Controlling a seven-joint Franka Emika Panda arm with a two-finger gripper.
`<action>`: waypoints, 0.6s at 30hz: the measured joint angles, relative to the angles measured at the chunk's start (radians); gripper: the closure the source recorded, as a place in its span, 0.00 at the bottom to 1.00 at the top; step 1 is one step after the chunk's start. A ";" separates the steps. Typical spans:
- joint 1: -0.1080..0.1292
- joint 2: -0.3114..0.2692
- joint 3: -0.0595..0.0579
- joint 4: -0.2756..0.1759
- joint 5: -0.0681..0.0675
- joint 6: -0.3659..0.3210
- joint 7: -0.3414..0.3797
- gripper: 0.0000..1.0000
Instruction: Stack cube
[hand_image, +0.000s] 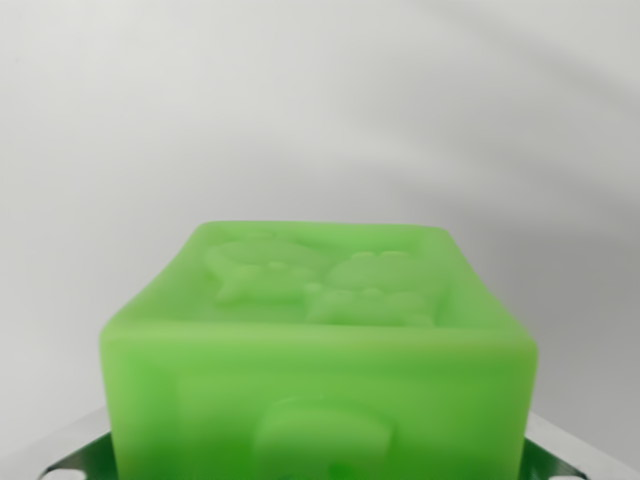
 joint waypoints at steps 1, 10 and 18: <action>-0.001 -0.005 -0.001 -0.003 -0.001 -0.001 -0.009 1.00; -0.007 -0.043 -0.006 -0.031 -0.007 -0.011 -0.084 1.00; -0.014 -0.076 -0.010 -0.054 -0.014 -0.021 -0.148 1.00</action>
